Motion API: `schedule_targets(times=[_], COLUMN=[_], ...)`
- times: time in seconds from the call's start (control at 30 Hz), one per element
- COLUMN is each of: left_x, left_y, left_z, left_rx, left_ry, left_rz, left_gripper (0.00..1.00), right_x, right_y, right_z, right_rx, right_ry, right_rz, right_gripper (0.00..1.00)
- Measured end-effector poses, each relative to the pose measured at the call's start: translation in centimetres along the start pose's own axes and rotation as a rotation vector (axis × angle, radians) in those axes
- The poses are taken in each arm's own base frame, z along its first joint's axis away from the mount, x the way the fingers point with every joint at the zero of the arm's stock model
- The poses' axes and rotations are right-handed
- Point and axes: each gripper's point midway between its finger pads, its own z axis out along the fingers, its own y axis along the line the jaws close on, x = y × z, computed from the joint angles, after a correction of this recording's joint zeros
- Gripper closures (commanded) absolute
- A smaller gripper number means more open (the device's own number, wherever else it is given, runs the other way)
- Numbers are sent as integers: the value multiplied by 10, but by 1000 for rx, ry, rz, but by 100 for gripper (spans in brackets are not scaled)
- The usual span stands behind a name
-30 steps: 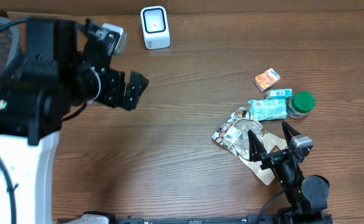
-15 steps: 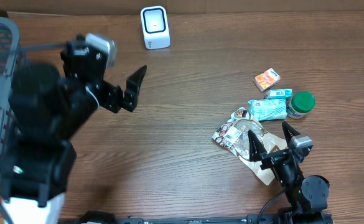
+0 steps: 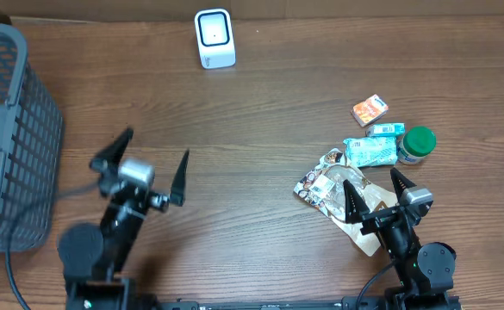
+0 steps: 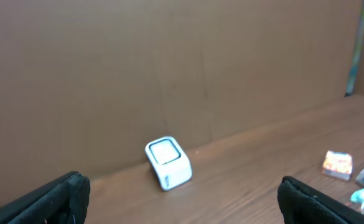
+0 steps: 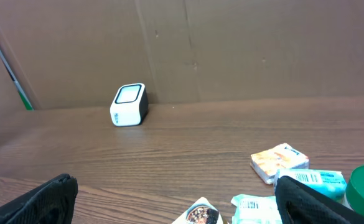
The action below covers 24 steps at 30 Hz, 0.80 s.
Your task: Scan the item barcode
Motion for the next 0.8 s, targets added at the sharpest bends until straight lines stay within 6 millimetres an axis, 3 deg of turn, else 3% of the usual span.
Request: schedule_targets(times=[0.17, 0.3, 0.8], left_x=[38, 52, 111], left_y=[0, -4, -12], left_z=[-21, -29, -34], left_rx=[-41, -50, -38], left_ry=[-10, -35, 49], left_rz=[27, 78, 107], left_gripper=[0, 1, 0], right_x=[0, 0, 0], right_y=[0, 0, 0], right_z=[0, 0, 0], right_rx=[0, 0, 0], right_ry=[0, 0, 0], right_rz=[0, 0, 0], right_gripper=[0, 0, 0])
